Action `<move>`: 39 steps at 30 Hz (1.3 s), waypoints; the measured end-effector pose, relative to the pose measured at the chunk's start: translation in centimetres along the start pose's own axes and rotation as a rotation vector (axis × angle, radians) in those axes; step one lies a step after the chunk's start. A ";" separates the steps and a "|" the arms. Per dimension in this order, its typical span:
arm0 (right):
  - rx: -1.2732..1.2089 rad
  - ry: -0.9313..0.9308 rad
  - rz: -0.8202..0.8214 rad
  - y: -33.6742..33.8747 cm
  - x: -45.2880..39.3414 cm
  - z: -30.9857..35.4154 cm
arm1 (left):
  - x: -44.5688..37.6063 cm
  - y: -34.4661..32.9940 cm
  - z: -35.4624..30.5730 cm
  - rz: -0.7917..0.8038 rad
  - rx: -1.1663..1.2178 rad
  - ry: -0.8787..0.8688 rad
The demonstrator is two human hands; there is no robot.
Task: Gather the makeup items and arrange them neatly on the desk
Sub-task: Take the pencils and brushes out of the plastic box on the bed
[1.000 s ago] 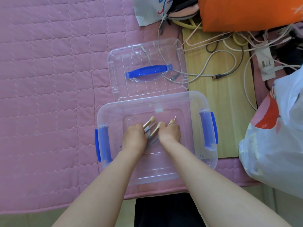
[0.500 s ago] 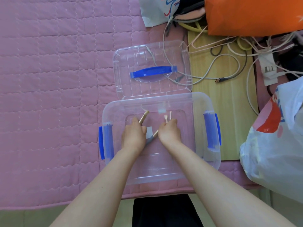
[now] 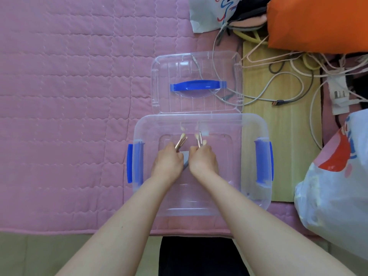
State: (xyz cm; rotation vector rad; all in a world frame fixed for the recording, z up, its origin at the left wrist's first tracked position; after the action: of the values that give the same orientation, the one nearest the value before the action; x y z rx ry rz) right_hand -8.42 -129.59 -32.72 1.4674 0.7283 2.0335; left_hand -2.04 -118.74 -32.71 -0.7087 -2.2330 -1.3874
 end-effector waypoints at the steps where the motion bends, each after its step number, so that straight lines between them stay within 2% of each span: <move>1: -0.031 0.019 0.002 0.5 0.1 0.2 | 0.3 0.3 -0.3 -0.011 0.011 -0.011; 4: -0.121 0.061 0.052 2.2 1.0 0.8 | 1.7 1.6 -1.5 -0.041 0.053 -0.036; 8: -0.375 0.050 0.250 5.1 4.1 0.8 | 4.8 3.9 -3.3 -0.101 0.134 -0.029; 12: -0.438 0.016 0.304 9.5 7.8 1.3 | 9.5 7.4 -5.3 -0.191 0.261 -0.005; 18: -0.339 0.339 0.332 16.4 14.4 2.6 | 17.5 12.8 -6.8 -0.335 0.551 0.080; 21: -0.358 0.375 0.361 19.2 17.9 2.9 | 21.7 15.1 -7.4 -0.346 0.648 0.122; 25: -0.392 0.361 0.480 21.1 23.6 2.7 | 27.7 17.7 -7.7 -0.340 0.797 0.161; 32: -0.362 0.503 0.662 23.2 34.0 3.7 | 37.5 22.2 -6.6 -0.546 1.008 0.231; 39: -0.202 0.703 0.722 21.3 42.6 5.2 | 44.8 26.0 -2.1 -0.731 1.136 0.281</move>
State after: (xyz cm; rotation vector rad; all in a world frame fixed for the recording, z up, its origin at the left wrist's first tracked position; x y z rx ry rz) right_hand -17.27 -115.06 12.05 0.9440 0.2058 3.1355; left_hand -20.96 -101.95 12.55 0.6819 -2.5833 -0.1843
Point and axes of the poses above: each hand's wrist, its own x-axis away from the middle knuckle, its own y-axis out of the back of the hand, z = x × y, the point moved 6 cm from there along -x, towards the middle knuckle, and after that the axes turned 8 degrees about -z, right-handed, at the moved point
